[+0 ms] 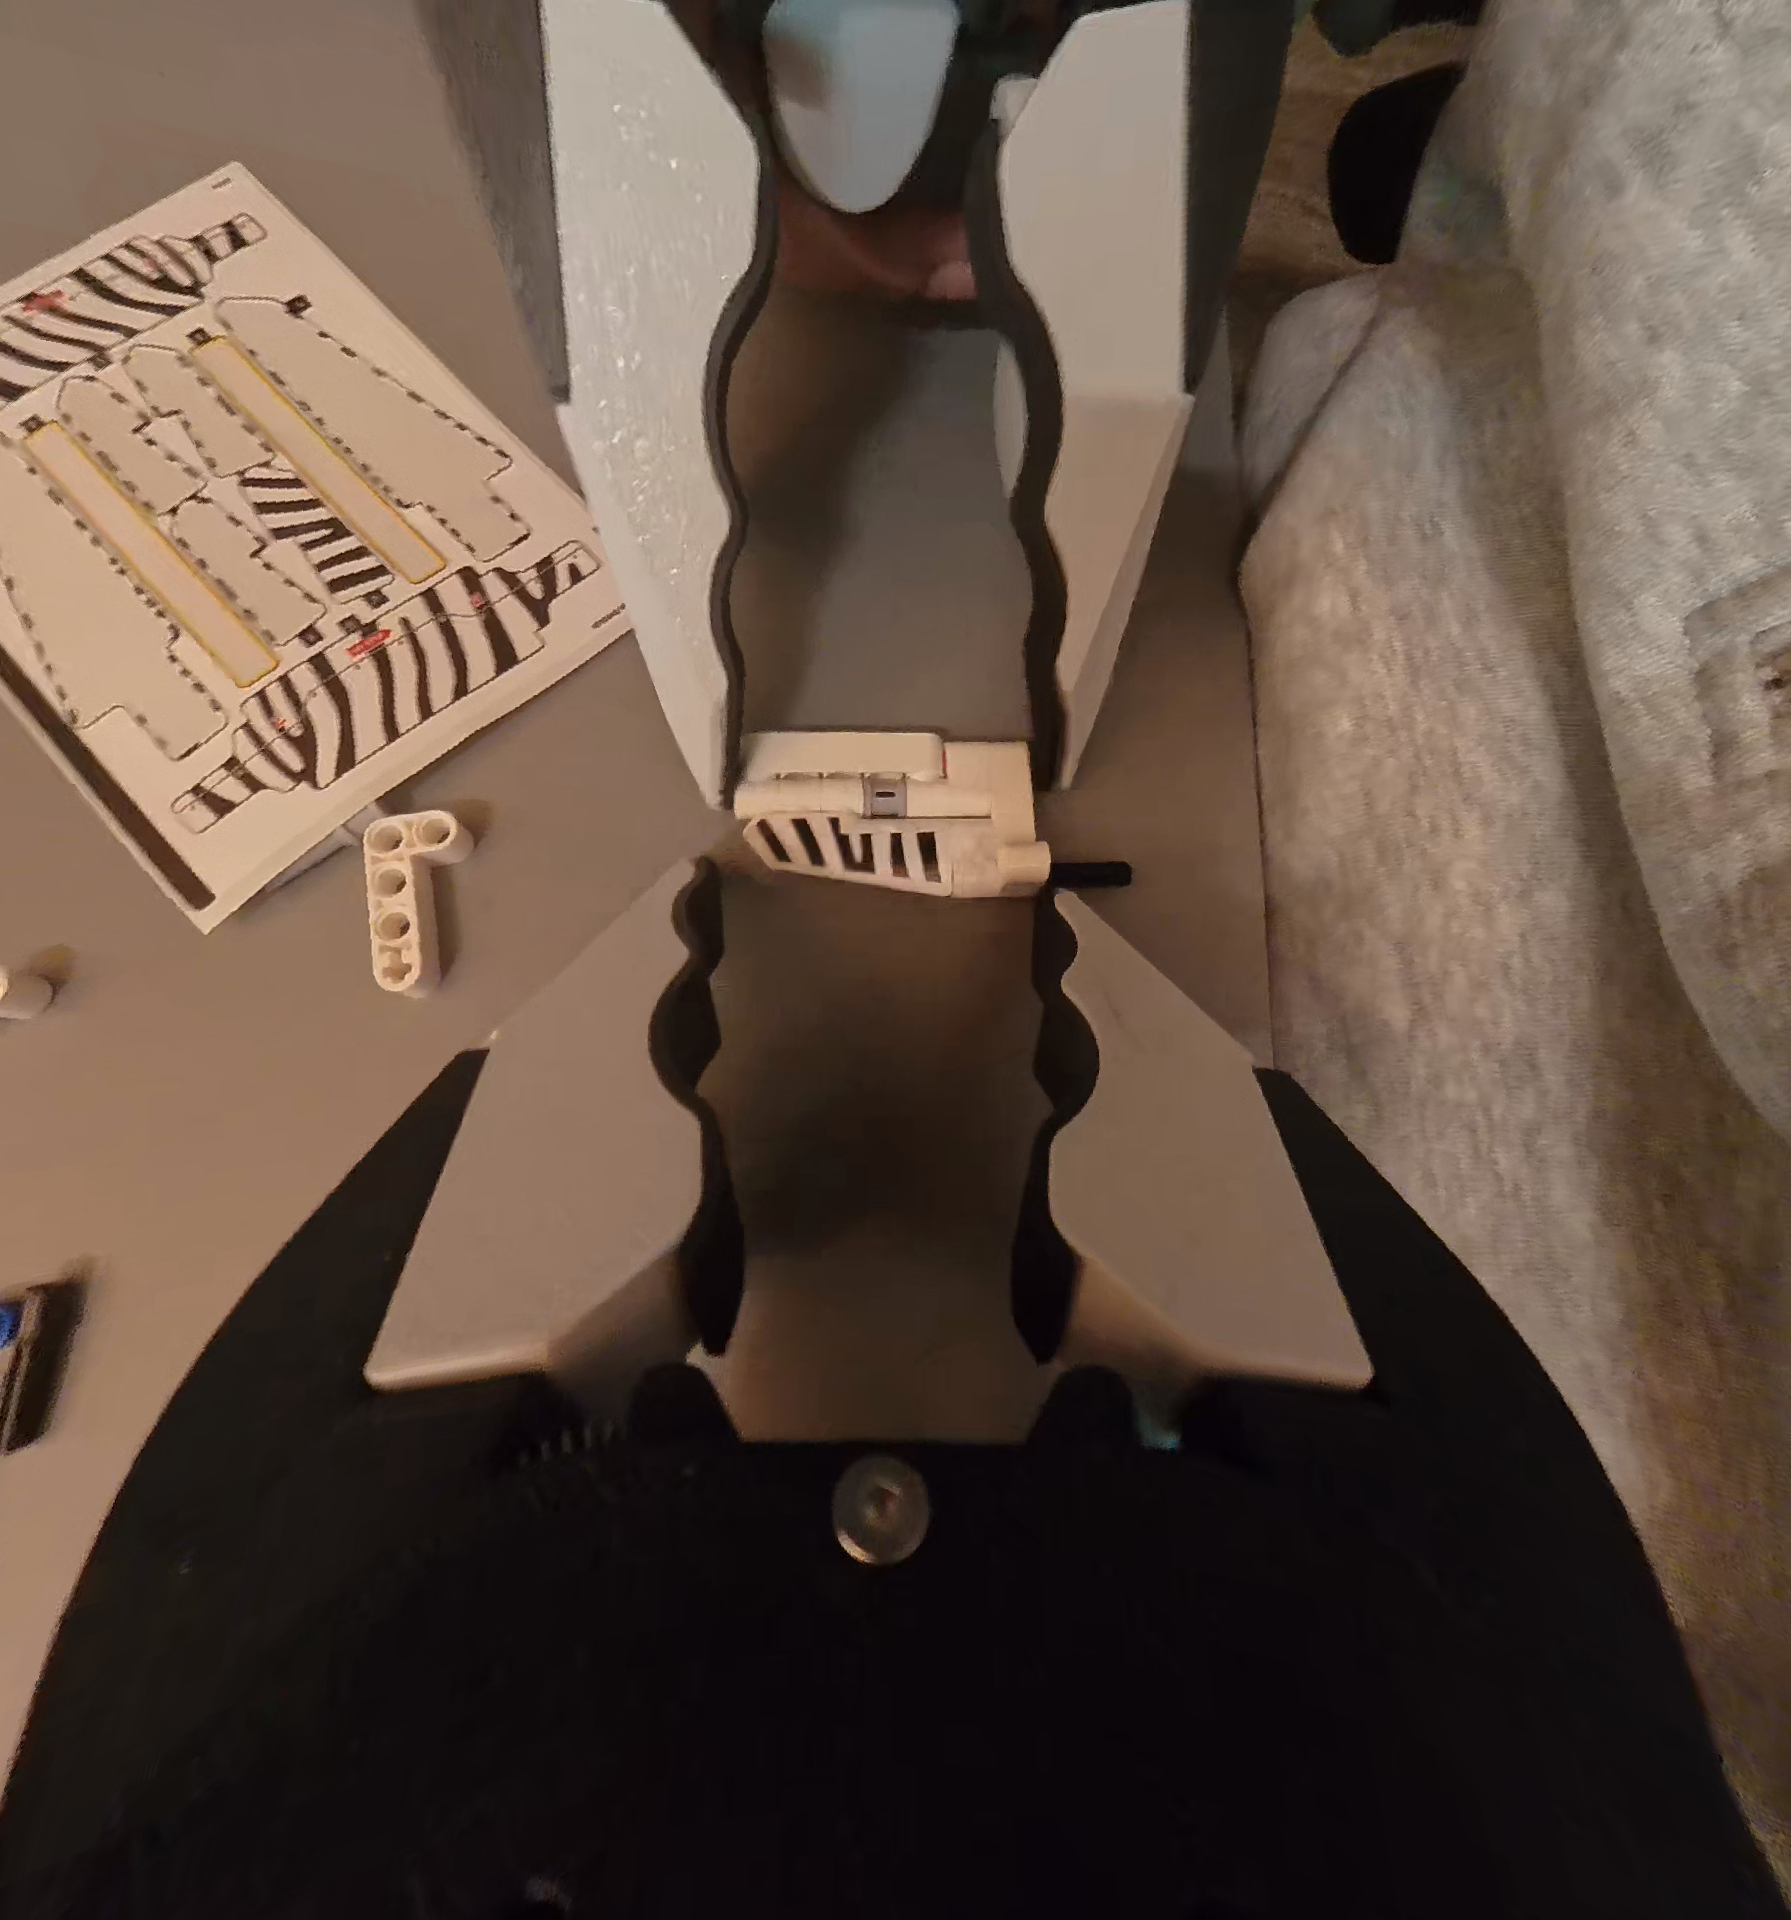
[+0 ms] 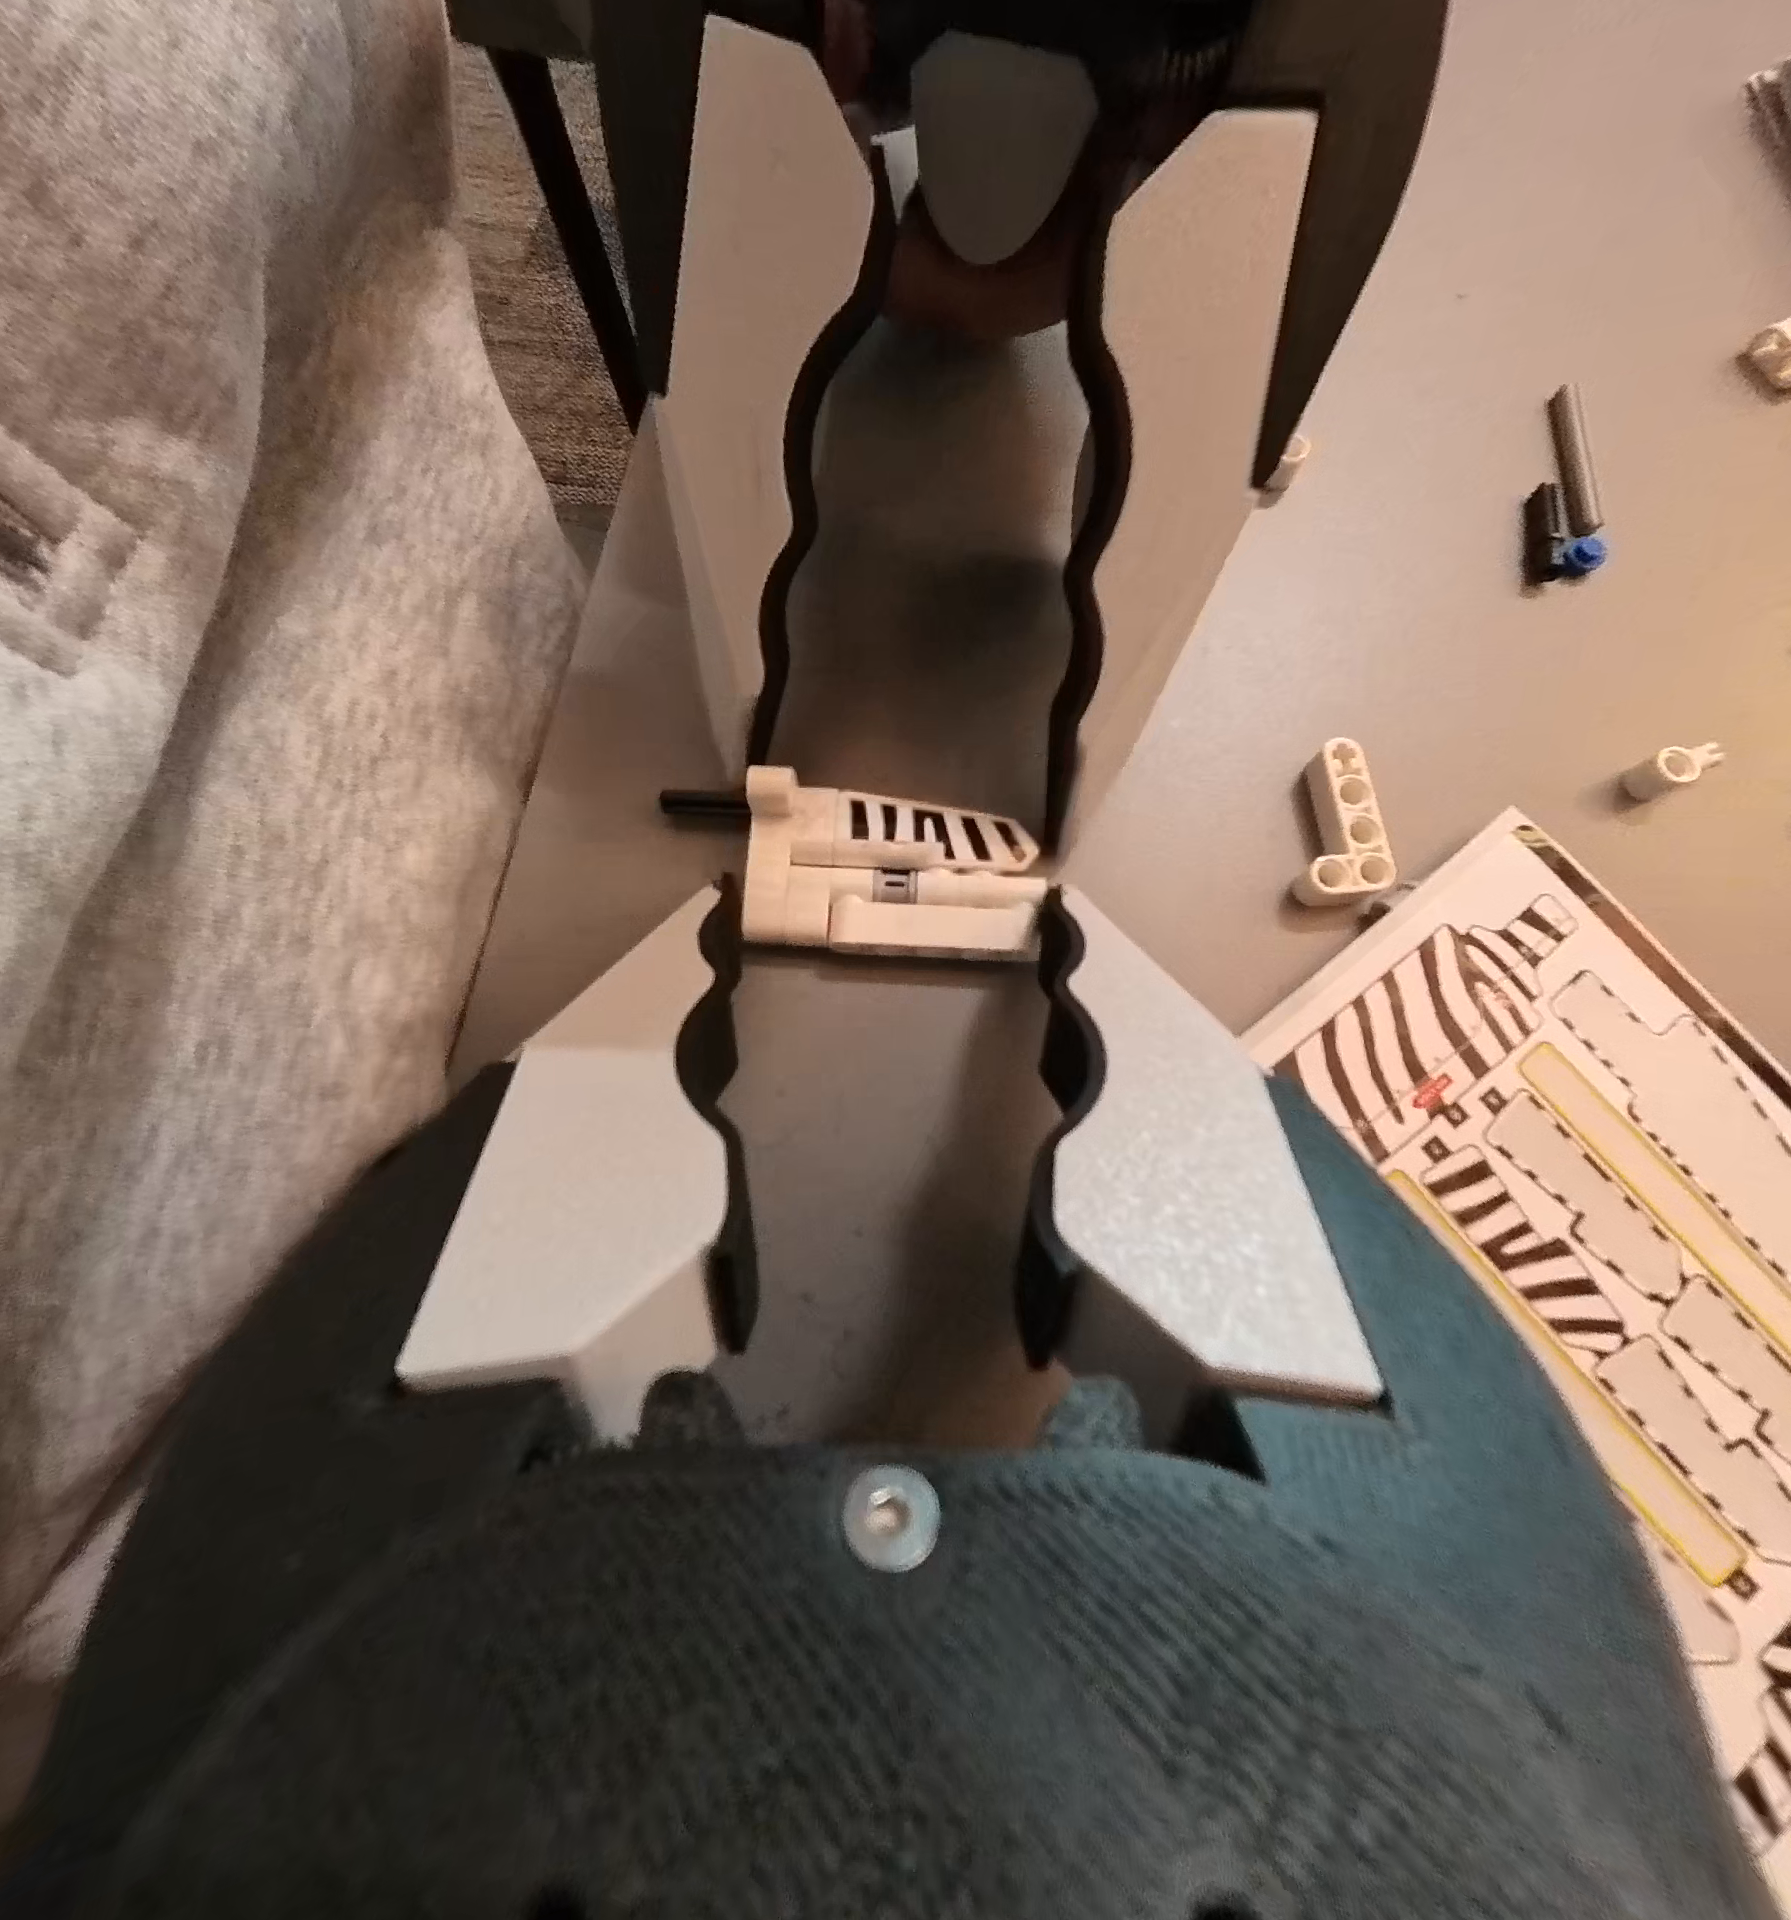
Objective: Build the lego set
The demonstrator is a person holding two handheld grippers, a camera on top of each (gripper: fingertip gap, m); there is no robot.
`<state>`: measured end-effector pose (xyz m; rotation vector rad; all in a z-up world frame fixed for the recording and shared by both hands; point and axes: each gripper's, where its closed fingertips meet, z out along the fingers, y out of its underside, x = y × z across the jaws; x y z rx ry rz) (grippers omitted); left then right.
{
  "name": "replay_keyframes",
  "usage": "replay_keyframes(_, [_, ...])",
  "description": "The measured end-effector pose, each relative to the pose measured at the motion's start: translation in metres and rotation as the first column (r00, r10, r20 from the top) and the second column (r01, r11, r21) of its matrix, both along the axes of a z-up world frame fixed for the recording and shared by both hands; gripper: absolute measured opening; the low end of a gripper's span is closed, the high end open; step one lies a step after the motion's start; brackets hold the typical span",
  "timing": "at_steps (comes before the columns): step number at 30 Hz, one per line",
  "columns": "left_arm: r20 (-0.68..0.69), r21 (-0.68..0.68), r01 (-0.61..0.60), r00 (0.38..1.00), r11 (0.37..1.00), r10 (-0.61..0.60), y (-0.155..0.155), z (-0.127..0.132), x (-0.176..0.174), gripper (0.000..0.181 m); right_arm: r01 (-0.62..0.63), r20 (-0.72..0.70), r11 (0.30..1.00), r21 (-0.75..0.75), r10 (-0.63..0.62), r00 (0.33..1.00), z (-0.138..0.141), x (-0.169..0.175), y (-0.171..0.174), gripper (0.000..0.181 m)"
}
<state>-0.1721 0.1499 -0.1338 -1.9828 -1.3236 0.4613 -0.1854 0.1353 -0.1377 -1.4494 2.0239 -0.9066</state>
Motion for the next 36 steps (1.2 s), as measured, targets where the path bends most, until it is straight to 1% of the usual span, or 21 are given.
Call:
replay_keyframes(2, [-0.001,-0.010,-0.049,0.999,0.999,0.049,-0.005,0.000,0.001,0.067,0.016,0.003,1.000,0.006,-0.016,1.000,-0.001,-0.001,-0.002,0.063])
replay_keyframes(5, [-0.002,-0.018,-0.102,0.995,0.995,0.102,-0.011,-0.001,0.005,0.071,0.054,-0.002,0.999,0.003,-0.054,0.999,-0.002,-0.007,-0.005,0.070])
replay_keyframes(8, [-0.006,-0.046,-0.189,0.982,0.981,0.189,-0.022,-0.002,0.008,0.079,0.091,-0.008,0.996,-0.009,-0.091,0.996,-0.002,-0.009,-0.006,0.070])
replay_keyframes(9, [-0.007,-0.046,-0.218,0.976,0.975,0.218,-0.026,-0.002,0.009,0.080,0.103,-0.009,0.995,-0.013,-0.103,0.995,-0.002,-0.008,-0.006,0.070])
replay_keyframes(12, [-0.042,-0.032,-0.320,0.947,0.947,0.319,-0.041,0.004,0.008,0.073,0.138,-0.012,0.990,-0.028,-0.139,0.990,-0.002,-0.007,-0.008,0.073])
replay_keyframes(14, [-0.071,-0.002,-0.383,0.921,0.924,0.382,-0.052,0.010,0.006,0.071,0.155,-0.010,0.988,-0.024,-0.155,0.988,-0.002,-0.008,-0.010,0.074])
replay_keyframes(17, [-0.155,0.034,-0.497,0.854,0.867,0.496,-0.077,0.024,0.001,0.068,0.153,0.017,0.988,0.019,-0.154,0.988,-0.001,-0.007,-0.011,0.057])
replay_keyframes(19, [-0.240,0.060,-0.559,0.796,0.827,0.556,-0.092,0.038,-0.001,0.065,0.143,0.050,0.987,0.071,-0.147,0.988,0.002,-0.006,-0.011,0.057])
replay_keyframes(20, [-0.267,0.069,-0.573,0.778,0.817,0.568,-0.094,0.042,0.000,0.059,0.140,0.069,0.986,0.088,-0.146,0.987,0.004,-0.006,-0.012,0.058])
replay_keyframes(24, [-0.352,0.074,-0.575,0.750,0.815,0.560,-0.094,0.055,0.002,0.054,0.158,0.151,0.986,0.053,-0.164,0.975,0.018,-0.007,-0.017,0.055])
replay_keyframes(26, [-0.353,0.065,-0.565,0.758,0.823,0.548,-0.092,0.054,0.002,0.053,0.165,0.160,0.986,0.010,-0.165,0.973,0.021,-0.007,-0.017,0.052])
replay_keyframes(28, [-0.334,0.042,-0.555,0.776,0.831,0.535,-0.089,0.050,0.000,0.053,0.162,0.138,0.987,0.001,-0.160,0.977,0.018,-0.006,-0.016,0.051])
replay_keyframes(32, [-0.297,-0.069,-0.536,0.816,0.841,0.496,-0.083,0.038,-0.004,0.053,0.151,0.054,0.988,0.010,-0.151,0.987,0.004,-0.003,-0.015,0.052])
replay_keyframes(36, [-0.268,-0.220,-0.500,0.857,0.838,0.440,-0.076,0.024,-0.008,0.051,0.150,0.052,0.989,0.014,-0.151,0.987,0.004,-0.002,-0.014,0.051])
